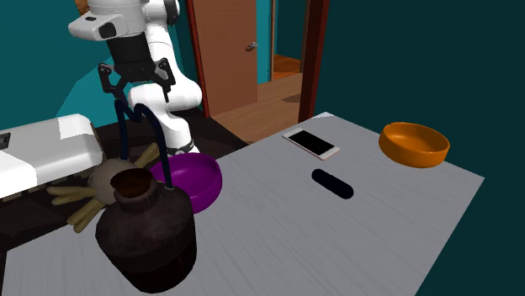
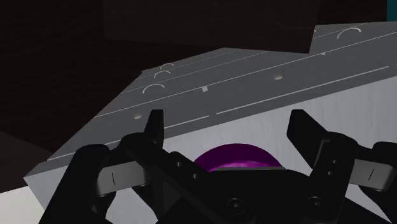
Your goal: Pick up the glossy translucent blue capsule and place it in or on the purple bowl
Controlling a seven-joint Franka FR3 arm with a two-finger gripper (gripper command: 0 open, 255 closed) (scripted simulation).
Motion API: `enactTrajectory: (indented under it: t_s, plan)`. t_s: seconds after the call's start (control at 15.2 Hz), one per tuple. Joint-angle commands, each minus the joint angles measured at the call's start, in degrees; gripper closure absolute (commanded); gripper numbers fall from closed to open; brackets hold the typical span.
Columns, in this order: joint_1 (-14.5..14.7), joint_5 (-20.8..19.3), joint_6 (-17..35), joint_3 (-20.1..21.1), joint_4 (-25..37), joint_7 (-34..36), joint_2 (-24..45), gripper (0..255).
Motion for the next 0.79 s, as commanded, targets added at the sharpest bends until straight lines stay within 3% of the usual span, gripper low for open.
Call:
enactTrajectory:
  t_s: [0.0, 0.73]
  plan:
    - [0.0, 0.0, 0.0, 0.0, 0.0, 0.0, 0.0, 0]
    - [5.5, 7.5, 14.1, 6.5, 2.8, 4.0, 15.2, 0]
